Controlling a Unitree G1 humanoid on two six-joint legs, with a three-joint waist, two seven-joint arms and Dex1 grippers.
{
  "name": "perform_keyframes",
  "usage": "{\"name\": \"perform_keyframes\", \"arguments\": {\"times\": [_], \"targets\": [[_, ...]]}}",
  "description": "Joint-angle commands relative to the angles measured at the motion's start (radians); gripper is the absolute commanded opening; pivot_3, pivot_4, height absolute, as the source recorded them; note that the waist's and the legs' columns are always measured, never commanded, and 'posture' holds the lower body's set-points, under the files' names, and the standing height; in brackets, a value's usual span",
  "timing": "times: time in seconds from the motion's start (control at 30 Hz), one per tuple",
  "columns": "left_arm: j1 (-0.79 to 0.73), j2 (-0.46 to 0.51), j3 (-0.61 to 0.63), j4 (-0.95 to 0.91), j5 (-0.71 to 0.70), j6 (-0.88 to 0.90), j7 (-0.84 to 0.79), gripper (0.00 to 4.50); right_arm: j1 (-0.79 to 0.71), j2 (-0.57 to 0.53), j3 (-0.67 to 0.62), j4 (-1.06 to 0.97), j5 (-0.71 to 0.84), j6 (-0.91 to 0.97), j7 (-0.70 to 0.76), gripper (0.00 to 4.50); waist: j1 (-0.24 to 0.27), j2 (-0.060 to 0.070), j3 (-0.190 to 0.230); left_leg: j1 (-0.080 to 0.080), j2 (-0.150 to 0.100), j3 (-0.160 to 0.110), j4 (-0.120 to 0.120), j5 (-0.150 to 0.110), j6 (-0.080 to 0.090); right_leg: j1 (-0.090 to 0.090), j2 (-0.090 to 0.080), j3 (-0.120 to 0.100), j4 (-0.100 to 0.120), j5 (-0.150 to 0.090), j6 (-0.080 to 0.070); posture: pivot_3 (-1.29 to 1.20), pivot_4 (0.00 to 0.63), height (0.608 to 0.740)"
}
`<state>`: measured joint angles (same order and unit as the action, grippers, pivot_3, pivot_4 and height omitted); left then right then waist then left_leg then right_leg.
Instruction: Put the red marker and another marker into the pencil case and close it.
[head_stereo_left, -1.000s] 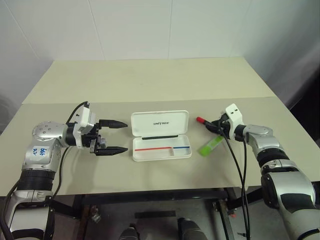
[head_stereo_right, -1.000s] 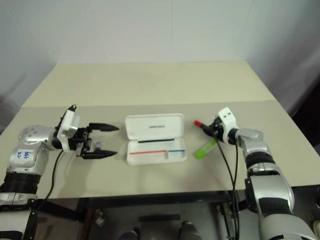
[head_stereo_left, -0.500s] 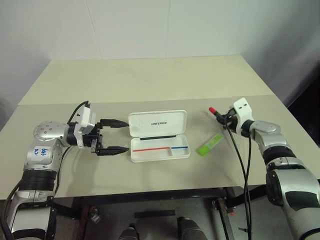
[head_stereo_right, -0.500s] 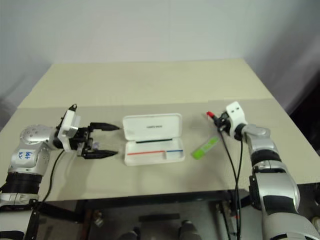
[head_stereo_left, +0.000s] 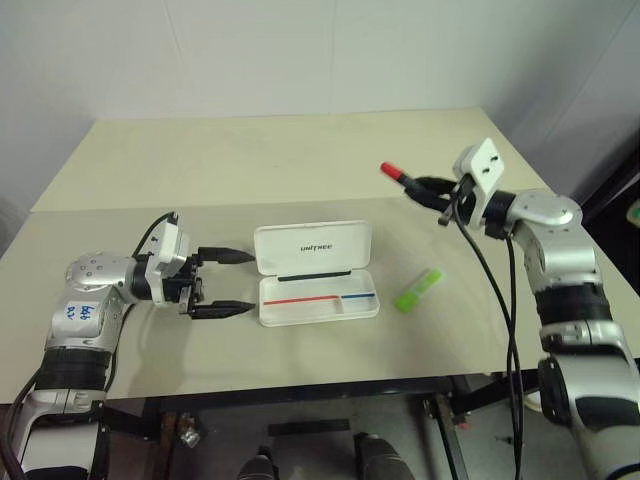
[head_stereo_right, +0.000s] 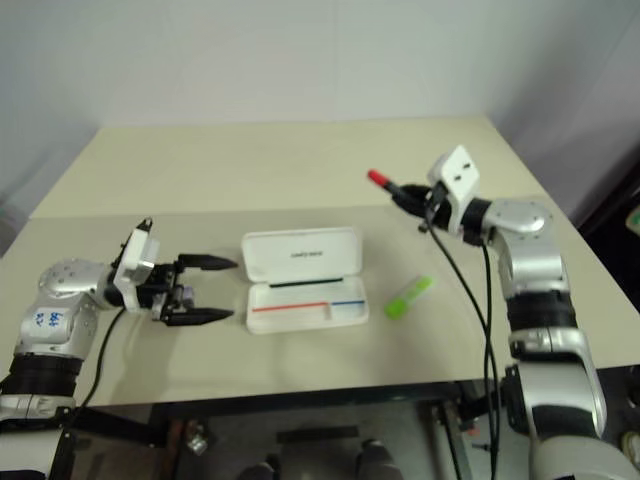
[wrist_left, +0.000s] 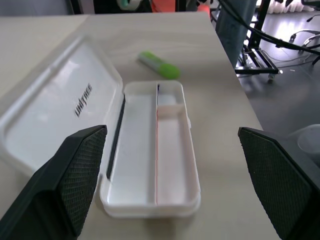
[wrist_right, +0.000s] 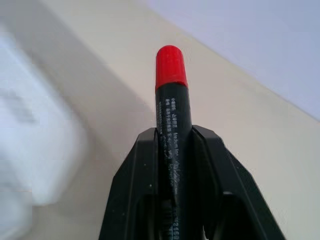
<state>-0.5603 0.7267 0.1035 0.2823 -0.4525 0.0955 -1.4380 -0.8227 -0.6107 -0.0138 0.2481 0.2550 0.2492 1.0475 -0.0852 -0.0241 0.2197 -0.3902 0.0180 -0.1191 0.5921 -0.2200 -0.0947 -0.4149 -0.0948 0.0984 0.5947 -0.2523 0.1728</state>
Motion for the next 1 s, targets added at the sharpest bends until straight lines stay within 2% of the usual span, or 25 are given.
{"name": "perform_keyframes", "arguments": {"times": [0.03, 0.13, 0.3, 0.53, 0.77, 1.0], "targets": [[0.017, 0.012, 0.027, -0.055, -0.023, 0.005, 0.010, 4.50, 0.061, -0.018, -0.005, -0.299, 0.147, 0.160, 0.040, 0.59, 0.004, 0.000, 0.000, 0.000, 0.000, 0.000, 0.000, 0.000, 0.000, 0.000, 0.000, 0.000, 0.000, 0.000, 0.000, 0.00, 0.150, 0.740], [0.026, 0.011, 0.029, -0.065, -0.024, 0.006, 0.014, 4.50, 0.107, -0.017, 0.036, -0.427, 0.189, 0.238, 0.048, 0.59, 0.005, 0.000, 0.000, -0.001, 0.000, 0.000, 0.001, 0.000, 0.000, 0.000, 0.000, 0.000, 0.000, 0.000, 0.000, 0.00, 0.150, 0.740], [0.028, 0.000, 0.029, -0.055, -0.025, -0.008, 0.007, 4.50, 0.124, -0.004, 0.203, -0.453, 0.089, 0.194, 0.078, 0.59, 0.003, 0.000, 0.000, 0.001, 0.000, 0.001, 0.002, 0.000, 0.000, 0.000, 0.000, 0.000, -0.001, -0.001, -0.002, 0.00, 0.150, 0.740], [0.054, 0.001, 0.043, -0.054, -0.037, -0.009, -0.001, 4.50, -0.002, 0.095, 0.347, -0.211, -0.091, 0.011, 0.067, 0.59, 0.000, -0.001, 0.000, 0.000, 0.001, 0.002, 0.003, 0.000, 0.000, 0.000, 0.000, 0.000, -0.001, 0.000, -0.003, 0.00, 0.150, 0.740], [0.085, 0.023, 0.069, -0.038, -0.036, -0.018, -0.004, 4.50, -0.116, 0.187, 0.376, 0.056, -0.205, -0.160, 0.053, 0.59, 0.002, -0.001, 0.000, 0.000, 0.001, 0.002, 0.002, 0.000, 0.000, -0.001, 0.000, 0.000, -0.001, 0.000, -0.002, 0.00, 0.150, 0.740], [0.096, 0.018, 0.072, -0.053, -0.031, -0.017, 0.014, 4.50, -0.143, 0.217, 0.377, 0.154, -0.247, -0.232, 0.086, 0.59, 0.001, -0.001, 0.000, 0.000, 0.001, 0.002, 0.001, -0.001, 0.000, -0.001, 0.000, 0.000, -0.001, 0.000, -0.002, 0.00, 0.150, 0.740]]}}
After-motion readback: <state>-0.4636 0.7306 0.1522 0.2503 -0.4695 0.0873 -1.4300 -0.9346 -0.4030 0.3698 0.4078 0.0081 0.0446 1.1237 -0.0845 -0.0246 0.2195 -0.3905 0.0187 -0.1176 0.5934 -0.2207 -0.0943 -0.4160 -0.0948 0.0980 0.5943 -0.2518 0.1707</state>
